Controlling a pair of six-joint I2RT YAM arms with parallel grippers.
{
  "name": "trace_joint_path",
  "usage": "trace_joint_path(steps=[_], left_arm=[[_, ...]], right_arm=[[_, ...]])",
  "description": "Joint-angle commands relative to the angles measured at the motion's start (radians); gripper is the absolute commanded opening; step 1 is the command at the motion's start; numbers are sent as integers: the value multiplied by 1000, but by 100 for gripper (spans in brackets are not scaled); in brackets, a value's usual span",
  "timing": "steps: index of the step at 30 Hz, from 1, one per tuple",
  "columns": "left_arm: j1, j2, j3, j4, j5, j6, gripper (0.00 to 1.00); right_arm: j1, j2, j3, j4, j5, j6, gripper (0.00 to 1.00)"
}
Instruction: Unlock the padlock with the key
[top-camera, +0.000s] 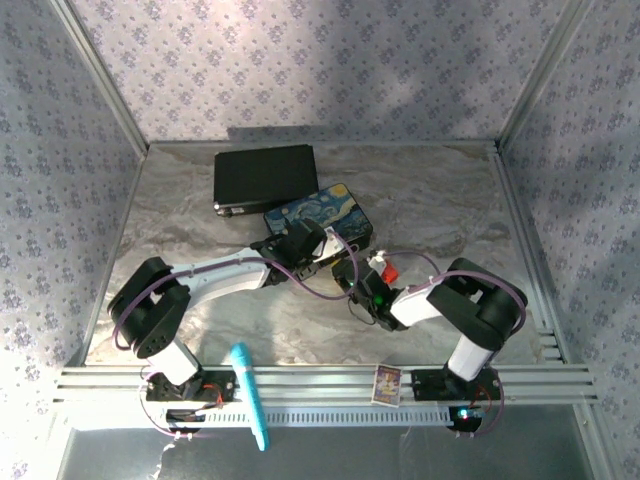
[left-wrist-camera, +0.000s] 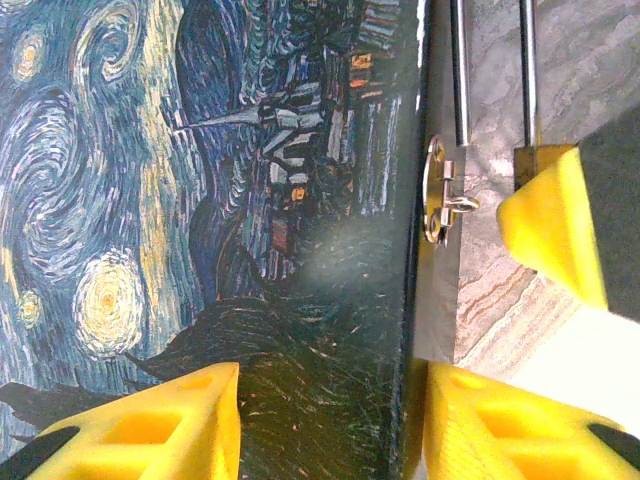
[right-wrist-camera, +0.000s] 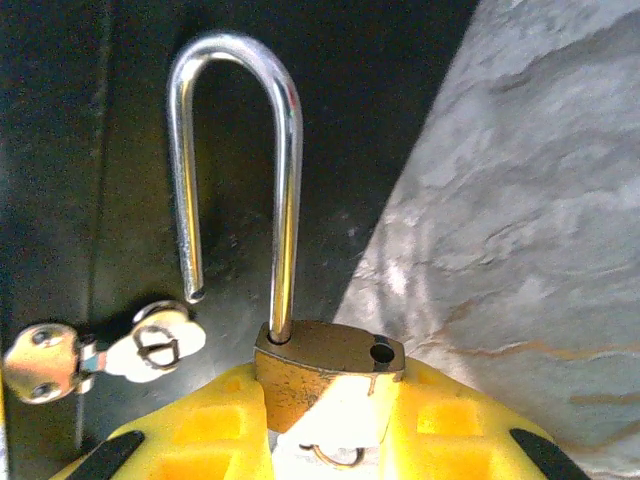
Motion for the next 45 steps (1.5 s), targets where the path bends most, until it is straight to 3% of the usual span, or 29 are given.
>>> trace_joint_path(steps=[1,7,14,18,25,29,35,40,45], left_arm=[[13,92,-84,-332,92,-26,46],[17,74,-90,-324,78,-44,46],[17,31,-84,-290,-23,-99,48],[21,1,-88,-264,-62,-124,49],[31,-60,-92,-252,-67,-150,51],[31,-76,-98,-246,-80,-163,52],[30,-107,-111,-247,-107,-177,55],[28,-125,-99,-265,-119,-187,57],[24,-125,-96,-267,-119,-198,57]], right_arm=[[-37,13,-19,-54,12,-25,11],[-86,37,3,-75,-125,-104,10],[-109,-26,28,-388,-382,-222,11],[-127,-70,37,-456,-515,-312,11],[-134,-80,190,-886,-663,-493,12],[-157,-43,229,-1063,-706,-589,12],[-200,-38,313,-1321,-673,-733,15],[-191,72,456,-1608,-589,-878,17],[-221,98,478,-1661,-571,-921,17]])
